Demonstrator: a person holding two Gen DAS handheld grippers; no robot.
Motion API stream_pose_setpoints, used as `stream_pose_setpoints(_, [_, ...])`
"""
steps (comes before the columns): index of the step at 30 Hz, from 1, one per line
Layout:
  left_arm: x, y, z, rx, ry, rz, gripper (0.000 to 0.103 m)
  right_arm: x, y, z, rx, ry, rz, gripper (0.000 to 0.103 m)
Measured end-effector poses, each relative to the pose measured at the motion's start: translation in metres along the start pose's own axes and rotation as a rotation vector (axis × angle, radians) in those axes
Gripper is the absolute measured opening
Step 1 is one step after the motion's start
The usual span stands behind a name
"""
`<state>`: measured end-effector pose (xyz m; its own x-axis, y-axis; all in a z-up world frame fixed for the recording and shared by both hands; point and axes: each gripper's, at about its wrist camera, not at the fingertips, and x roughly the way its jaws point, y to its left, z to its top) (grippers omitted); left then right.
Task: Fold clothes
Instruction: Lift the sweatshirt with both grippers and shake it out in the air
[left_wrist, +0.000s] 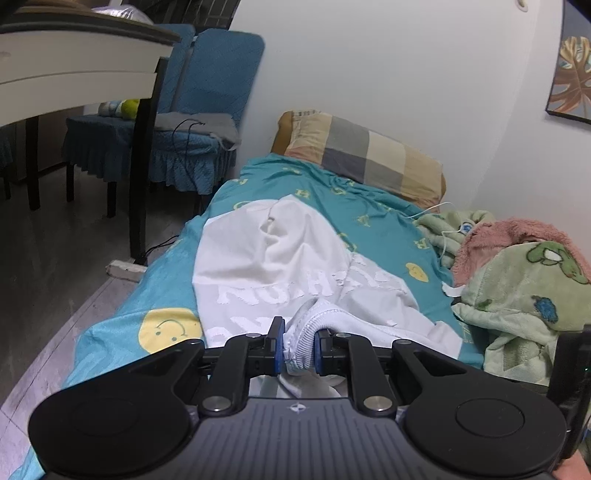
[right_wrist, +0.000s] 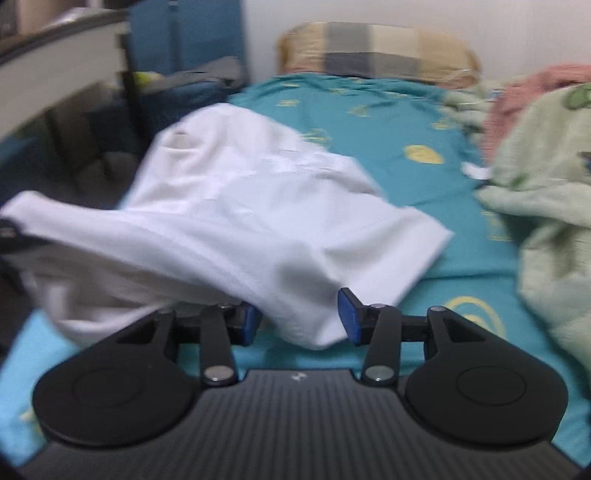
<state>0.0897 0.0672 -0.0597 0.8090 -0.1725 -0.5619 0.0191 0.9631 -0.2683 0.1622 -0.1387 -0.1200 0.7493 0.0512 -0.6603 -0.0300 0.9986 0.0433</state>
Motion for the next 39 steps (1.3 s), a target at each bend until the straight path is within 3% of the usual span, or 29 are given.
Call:
stream_pose_setpoints(2, [0.005, 0.004, -0.002, -0.017, 0.024, 0.006, 0.017, -0.002, -0.016, 0.001, 0.091, -0.025, -0.029, 0.046])
stream_pose_setpoints(5, [0.013, 0.002, -0.008, -0.012, 0.067, 0.006, 0.017, -0.015, -0.032, 0.004, 0.197, -0.097, -0.002, 0.014])
stream_pose_setpoints(6, [0.016, 0.001, -0.01, -0.004, 0.079, 0.01, 0.017, -0.022, -0.033, 0.006, 0.208, -0.136, 0.011, 0.011])
stream_pose_setpoints(9, [0.023, -0.005, -0.017, 0.034, 0.112, 0.023, 0.019, -0.043, -0.031, 0.015, 0.224, -0.245, 0.082, 0.008])
stream_pose_setpoints(11, [0.027, -0.009, -0.021, 0.052, 0.129, 0.018, 0.025, -0.055, -0.031, 0.021, 0.242, -0.286, 0.14, 0.008])
stream_pose_setpoints(13, [0.031, -0.014, -0.026, 0.07, 0.145, 0.014, 0.032, -0.065, -0.03, 0.024, 0.255, -0.314, 0.189, 0.008])
stream_pose_setpoints(16, [0.037, -0.02, -0.032, 0.098, 0.169, 0.008, 0.051, -0.075, -0.03, 0.027, 0.267, -0.348, 0.25, 0.008])
stream_pose_setpoints(18, [0.043, -0.025, -0.037, 0.116, 0.189, 0.023, 0.055, -0.081, -0.032, 0.028, 0.277, -0.369, 0.271, 0.008])
stream_pose_setpoints(21, [0.051, -0.021, -0.046, 0.111, 0.245, 0.108, 0.056, -0.085, -0.038, 0.03, 0.291, -0.393, 0.235, 0.008])
stream_pose_setpoints(24, [0.043, -0.008, -0.044, 0.055, 0.23, 0.16, 0.054, -0.077, -0.047, 0.029, 0.288, -0.369, 0.123, 0.008])
stream_pose_setpoints(27, [0.026, 0.002, -0.034, -0.011, 0.158, 0.183, 0.042, -0.055, -0.053, 0.025, 0.258, -0.286, 0.022, 0.01])
stream_pose_setpoints(31, [0.006, 0.006, -0.02, -0.06, 0.048, 0.207, 0.029, -0.016, -0.054, 0.013, 0.246, -0.107, -0.003, 0.012])
stream_pose_setpoints(33, [0.002, 0.006, -0.015, -0.074, 0.024, 0.21, 0.018, 0.0, -0.048, 0.006, 0.208, -0.036, -0.013, 0.017])
stream_pose_setpoints(35, [0.0, 0.006, -0.012, -0.086, 0.006, 0.21, 0.016, 0.011, -0.041, 0.0, 0.18, 0.015, -0.009, 0.018])
stream_pose_setpoints(39, [-0.004, 0.006, -0.006, -0.102, -0.034, 0.174, 0.01, 0.011, -0.043, -0.004, 0.202, 0.011, -0.037, 0.012])
